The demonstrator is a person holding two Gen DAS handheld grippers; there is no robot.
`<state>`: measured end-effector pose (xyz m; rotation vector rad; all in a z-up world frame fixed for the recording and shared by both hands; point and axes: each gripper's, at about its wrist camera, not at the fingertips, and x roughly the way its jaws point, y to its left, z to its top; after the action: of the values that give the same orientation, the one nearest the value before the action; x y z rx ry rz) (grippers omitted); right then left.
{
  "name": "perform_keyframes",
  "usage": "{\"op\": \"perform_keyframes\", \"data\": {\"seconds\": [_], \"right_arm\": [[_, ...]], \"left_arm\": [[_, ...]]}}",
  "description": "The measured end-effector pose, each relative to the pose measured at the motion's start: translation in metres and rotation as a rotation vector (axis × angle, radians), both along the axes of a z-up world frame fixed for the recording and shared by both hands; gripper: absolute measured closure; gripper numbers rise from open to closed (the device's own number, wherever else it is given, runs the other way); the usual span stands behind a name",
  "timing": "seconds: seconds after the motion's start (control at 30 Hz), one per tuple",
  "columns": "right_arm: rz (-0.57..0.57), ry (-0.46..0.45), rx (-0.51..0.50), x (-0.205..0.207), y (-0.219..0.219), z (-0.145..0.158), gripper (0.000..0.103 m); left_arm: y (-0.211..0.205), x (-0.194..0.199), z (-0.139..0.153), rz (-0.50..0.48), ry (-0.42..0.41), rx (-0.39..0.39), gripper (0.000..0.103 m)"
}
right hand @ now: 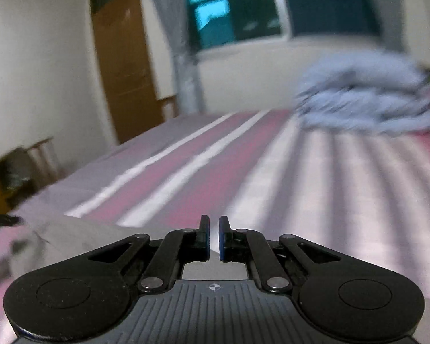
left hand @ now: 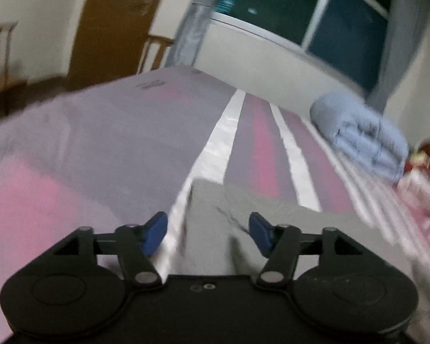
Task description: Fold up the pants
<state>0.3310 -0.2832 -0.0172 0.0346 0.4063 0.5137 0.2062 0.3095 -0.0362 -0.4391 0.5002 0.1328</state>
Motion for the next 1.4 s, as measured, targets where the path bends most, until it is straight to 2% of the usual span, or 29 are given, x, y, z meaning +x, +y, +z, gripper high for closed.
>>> {"op": "perform_keyframes", "data": {"seconds": [0.07,0.13,0.2,0.33,0.37,0.4,0.47,0.53,0.6,0.63,0.67,0.73,0.8,0.83,0.9,0.93,1.0,1.1,1.17,1.23,1.3,1.4], "right_arm": [[-0.087,-0.008,-0.001,-0.031,-0.036,-0.012,0.097],[-0.173,0.013,0.020,-0.059,-0.062,-0.024,0.094],[-0.214,0.025,0.032,-0.081,-0.078,-0.033,0.092],[-0.272,0.030,0.075,-0.109,-0.089,-0.043,0.085],[-0.282,0.025,0.093,-0.112,-0.091,-0.042,0.076],[-0.298,0.015,0.111,-0.119,-0.095,-0.039,0.062],[-0.325,0.007,0.132,-0.122,-0.101,-0.037,0.048],[-0.330,0.016,0.134,-0.124,-0.103,-0.035,0.048],[-0.331,0.032,0.134,-0.121,-0.104,-0.035,0.048],[-0.334,0.039,0.134,-0.120,-0.103,-0.037,0.048],[-0.334,0.049,0.132,-0.119,-0.102,-0.038,0.048],[-0.344,0.062,0.127,-0.119,-0.101,-0.040,0.048],[-0.346,0.065,0.135,-0.121,-0.104,-0.040,0.048],[-0.348,0.068,0.133,-0.120,-0.105,-0.043,0.048],[-0.358,0.081,0.123,-0.120,-0.110,-0.046,0.048],[-0.367,0.092,0.130,-0.119,-0.114,-0.047,0.048],[-0.392,0.111,0.152,-0.119,-0.122,-0.050,0.048],[-0.447,0.115,0.228,-0.129,-0.143,-0.048,0.048],[-0.502,0.100,0.302,-0.139,-0.163,-0.045,0.048],[-0.575,0.096,0.402,-0.150,-0.188,-0.046,0.048],[-0.650,0.099,0.491,-0.157,-0.213,-0.048,0.048],[-0.788,0.102,0.625,-0.167,-0.255,-0.056,0.048]], "left_arm": [[-0.001,-0.015,-0.008,0.019,-0.003,-0.095,0.073],[-0.006,-0.024,-0.020,0.007,0.003,-0.192,0.081],[-0.011,-0.027,-0.029,-0.001,0.014,-0.261,0.082],[-0.013,-0.018,-0.036,0.002,0.029,-0.286,0.082],[-0.010,-0.013,-0.040,0.014,0.049,-0.296,0.082],[-0.007,-0.012,-0.043,0.017,0.045,-0.312,0.082],[-0.002,-0.008,-0.046,0.022,0.035,-0.344,0.082],[-0.002,-0.007,-0.047,0.025,0.020,-0.356,0.083],[-0.005,0.000,-0.051,0.023,0.038,-0.350,0.086],[-0.007,0.003,-0.053,0.028,0.047,-0.337,0.094],[-0.008,0.004,-0.053,0.039,0.049,-0.317,0.097],[-0.006,-0.004,-0.041,0.049,-0.020,-0.308,0.100],[-0.004,-0.013,-0.023,0.037,-0.084,-0.263,0.100],[-0.002,-0.011,-0.023,0.034,-0.064,-0.243,0.100],[0.002,0.003,-0.043,0.022,0.070,-0.222,0.100],[0.001,0.006,-0.050,0.007,0.098,-0.198,0.099],[0.001,0.002,-0.053,-0.008,0.079,-0.191,0.097],[0.003,-0.010,-0.048,0.020,0.059,-0.218,0.090],[-0.001,-0.022,-0.040,0.061,0.064,-0.178,0.091],[-0.014,-0.034,-0.030,0.066,0.035,-0.118,0.091],[-0.037,-0.039,-0.016,0.037,0.002,-0.038,0.091],[-0.071,-0.024,-0.001,-0.031,-0.037,0.019,0.089]]}}
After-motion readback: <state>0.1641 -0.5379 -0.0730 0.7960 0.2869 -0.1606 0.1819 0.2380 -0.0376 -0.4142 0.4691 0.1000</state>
